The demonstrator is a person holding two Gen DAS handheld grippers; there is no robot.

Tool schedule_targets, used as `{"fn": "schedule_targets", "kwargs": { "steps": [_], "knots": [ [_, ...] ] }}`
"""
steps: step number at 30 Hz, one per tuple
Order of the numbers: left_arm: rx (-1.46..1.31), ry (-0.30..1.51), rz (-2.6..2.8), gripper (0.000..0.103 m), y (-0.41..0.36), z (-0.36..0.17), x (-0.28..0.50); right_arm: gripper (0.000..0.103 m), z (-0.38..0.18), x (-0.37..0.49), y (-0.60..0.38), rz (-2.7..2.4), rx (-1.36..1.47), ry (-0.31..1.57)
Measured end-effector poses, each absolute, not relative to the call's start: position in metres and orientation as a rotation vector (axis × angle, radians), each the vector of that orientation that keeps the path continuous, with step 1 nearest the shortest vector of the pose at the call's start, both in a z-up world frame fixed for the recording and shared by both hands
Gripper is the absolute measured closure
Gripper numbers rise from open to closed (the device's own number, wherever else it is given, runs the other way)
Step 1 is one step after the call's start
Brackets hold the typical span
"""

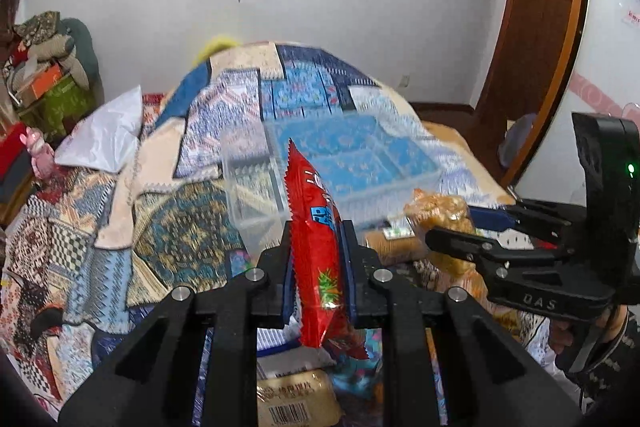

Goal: Organize snacks
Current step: 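Carry both bags over the clear box and open both tools to drop them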

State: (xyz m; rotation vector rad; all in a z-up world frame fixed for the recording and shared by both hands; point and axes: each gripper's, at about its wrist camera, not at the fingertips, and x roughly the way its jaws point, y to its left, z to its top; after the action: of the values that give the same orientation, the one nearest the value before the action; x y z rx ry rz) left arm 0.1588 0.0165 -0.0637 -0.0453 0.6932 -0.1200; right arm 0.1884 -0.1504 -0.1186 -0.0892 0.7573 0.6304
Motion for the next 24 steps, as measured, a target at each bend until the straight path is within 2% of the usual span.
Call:
{"fn": "schedule_targets", "kwargs": {
  "steps": [13, 24],
  "knots": [
    [-0.046, 0.559, -0.078, 0.084, 0.024, -0.014, 0.184, 0.065, -0.077, 0.201, -0.155, 0.607, -0.036, 0.638],
    [-0.088, 0.599, -0.046, 0.084, 0.037, -0.024, 0.244, 0.065, -0.075, 0.243, -0.155, 0.573, 0.009, 0.632]
  ]
}}
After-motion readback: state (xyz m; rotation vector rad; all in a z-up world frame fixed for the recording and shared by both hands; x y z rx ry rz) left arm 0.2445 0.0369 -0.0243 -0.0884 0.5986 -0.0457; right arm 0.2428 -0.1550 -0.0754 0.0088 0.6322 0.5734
